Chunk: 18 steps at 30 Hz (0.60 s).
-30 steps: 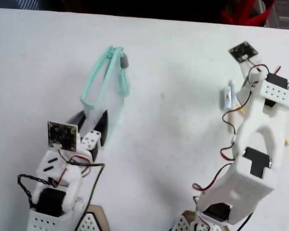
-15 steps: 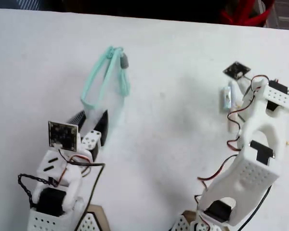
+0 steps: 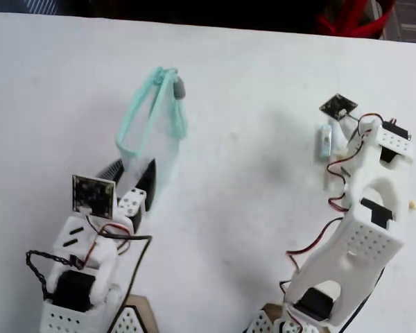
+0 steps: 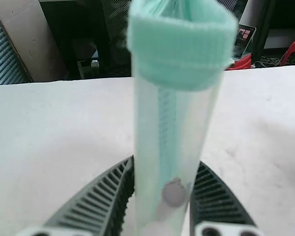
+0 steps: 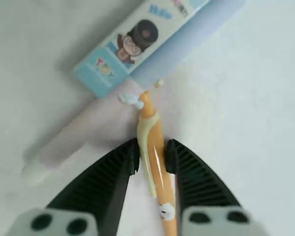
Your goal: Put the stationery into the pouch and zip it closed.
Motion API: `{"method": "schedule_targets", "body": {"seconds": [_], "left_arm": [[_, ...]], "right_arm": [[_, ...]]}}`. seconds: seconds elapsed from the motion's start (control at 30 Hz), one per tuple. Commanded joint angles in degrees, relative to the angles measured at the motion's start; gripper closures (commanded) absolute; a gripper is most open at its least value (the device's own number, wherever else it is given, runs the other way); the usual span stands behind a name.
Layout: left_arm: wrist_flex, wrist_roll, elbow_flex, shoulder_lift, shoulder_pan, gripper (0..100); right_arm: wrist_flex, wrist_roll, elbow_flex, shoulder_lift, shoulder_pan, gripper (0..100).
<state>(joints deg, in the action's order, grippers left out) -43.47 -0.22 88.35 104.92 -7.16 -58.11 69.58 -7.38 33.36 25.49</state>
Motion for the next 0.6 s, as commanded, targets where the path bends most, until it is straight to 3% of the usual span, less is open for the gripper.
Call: {"method": "schedule_targets", "body": {"seconds": [0.0,0.27,0.57], "left_arm": [[1.0,-0.8,0.1,-0.4,-0.3,83],[1.0,-1.1,0.1,-0.4,-0.5,83],[1.0,-1.1,0.1,-0.4,-0.6,83]], "right_arm": [[0.4,0.5,-2.5,1.0,0.0,94.3],[-1.0,0.2,-5.8,-0.8,2.9,98.1],[-14.4,0.0,-5.8,-16.4,7.6,98.1]]}}
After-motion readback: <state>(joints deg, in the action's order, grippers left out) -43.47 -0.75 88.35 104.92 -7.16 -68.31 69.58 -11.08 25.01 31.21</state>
